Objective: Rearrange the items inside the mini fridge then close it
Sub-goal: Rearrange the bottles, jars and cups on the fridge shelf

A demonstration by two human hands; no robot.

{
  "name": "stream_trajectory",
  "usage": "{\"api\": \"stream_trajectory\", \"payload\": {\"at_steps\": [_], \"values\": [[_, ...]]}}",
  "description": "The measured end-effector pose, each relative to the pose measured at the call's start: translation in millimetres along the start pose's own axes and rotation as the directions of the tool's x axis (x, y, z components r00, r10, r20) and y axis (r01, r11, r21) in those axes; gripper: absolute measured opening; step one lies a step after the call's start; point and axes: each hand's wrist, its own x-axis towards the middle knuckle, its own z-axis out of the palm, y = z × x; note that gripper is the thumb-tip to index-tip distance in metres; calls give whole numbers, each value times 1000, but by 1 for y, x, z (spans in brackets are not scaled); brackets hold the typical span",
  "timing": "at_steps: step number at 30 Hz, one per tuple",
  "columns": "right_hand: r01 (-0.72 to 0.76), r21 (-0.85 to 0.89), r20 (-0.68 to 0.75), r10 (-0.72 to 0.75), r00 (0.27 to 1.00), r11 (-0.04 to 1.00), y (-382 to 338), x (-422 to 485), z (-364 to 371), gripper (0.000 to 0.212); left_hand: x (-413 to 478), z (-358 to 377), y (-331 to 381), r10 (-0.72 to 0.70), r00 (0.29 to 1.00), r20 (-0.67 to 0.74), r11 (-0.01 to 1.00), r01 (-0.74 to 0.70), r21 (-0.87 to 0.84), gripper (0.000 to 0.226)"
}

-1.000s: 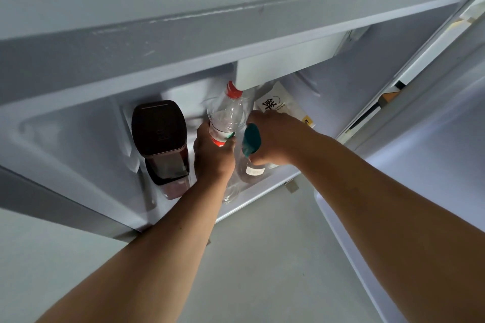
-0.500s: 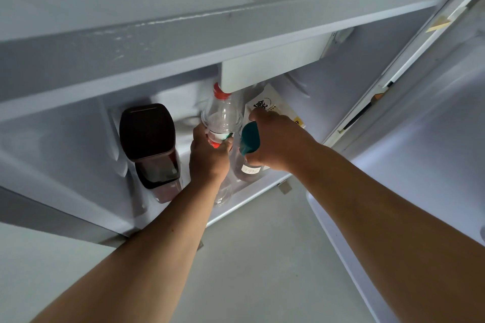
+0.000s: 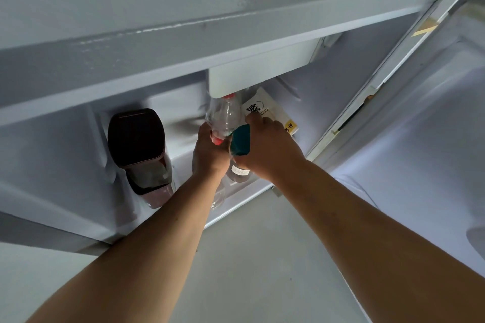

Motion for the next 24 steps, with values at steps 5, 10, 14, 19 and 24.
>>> {"api": "stream_trajectory", "payload": {"at_steps": [5,10,14,19,24], "values": [[-9,2,22,9,1000,1000,1,1,-1,80,0,3,-3,18,999,33,999,-16,-42,56],[-1,-4,19,1,1000,1000,0,2,1,79,-3,0,-2,-12,999,36,995,15,-95,47],[27,-3,27,-27,999,1000,4,0,-2,77,-16,-10,14,-43,996,-77,995,36,-94,47],[88,-5,-192,-87,978,996,-1,-18,-16,53,-70,-33,43,-105,988,-111,985,88,-146,13],[148,340,-235,-69,970,929,-56,-17,-26,13,-141,-62,46,-11,980,-197,988,-20,-155,33]]}}
